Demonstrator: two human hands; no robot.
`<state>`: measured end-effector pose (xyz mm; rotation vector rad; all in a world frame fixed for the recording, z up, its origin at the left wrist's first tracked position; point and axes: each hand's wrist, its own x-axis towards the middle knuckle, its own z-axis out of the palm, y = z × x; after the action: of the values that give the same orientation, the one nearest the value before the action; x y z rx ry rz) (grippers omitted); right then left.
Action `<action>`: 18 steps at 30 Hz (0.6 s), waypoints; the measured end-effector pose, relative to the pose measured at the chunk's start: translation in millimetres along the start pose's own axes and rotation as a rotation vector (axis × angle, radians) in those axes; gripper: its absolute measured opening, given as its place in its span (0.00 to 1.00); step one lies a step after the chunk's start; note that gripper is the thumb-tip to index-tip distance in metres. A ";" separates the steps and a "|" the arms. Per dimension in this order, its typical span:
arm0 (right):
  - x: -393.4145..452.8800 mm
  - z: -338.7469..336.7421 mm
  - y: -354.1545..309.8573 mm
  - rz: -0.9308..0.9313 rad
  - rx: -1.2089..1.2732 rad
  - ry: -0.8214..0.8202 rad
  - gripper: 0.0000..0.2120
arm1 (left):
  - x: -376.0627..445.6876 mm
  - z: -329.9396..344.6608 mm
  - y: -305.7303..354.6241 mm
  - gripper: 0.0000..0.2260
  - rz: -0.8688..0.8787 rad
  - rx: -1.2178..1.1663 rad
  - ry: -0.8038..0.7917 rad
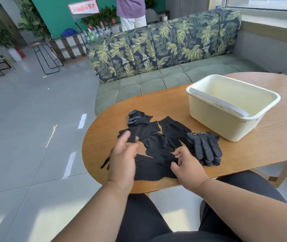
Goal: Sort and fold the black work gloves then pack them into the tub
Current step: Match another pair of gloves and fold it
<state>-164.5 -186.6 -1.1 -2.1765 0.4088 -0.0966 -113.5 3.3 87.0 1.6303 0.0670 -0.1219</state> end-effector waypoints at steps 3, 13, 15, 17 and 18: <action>2.7 1.9 1.5 -0.018 -0.049 0.014 0.08 | -25.8 30.8 -26.7 0.29 -0.234 -0.010 -0.295; 5.6 0.8 1.4 0.041 0.021 -0.002 0.04 | -3.2 0.5 -56.9 0.13 0.041 0.542 -0.158; 6.1 2.3 1.2 0.027 -0.007 0.015 0.02 | 5.2 -14.0 -62.0 0.14 0.138 0.727 -0.129; 5.8 3.7 1.7 0.018 -0.026 0.017 0.06 | 13.7 -27.3 -70.1 0.16 0.240 0.935 -0.142; 4.8 3.4 2.1 0.007 -0.031 0.007 0.08 | 16.9 -32.0 -73.7 0.16 0.279 1.012 -0.152</action>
<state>-159.8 -186.7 -5.2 -2.2059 0.4246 -0.0946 -104.2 39.4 13.8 2.6091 -0.3999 -0.0624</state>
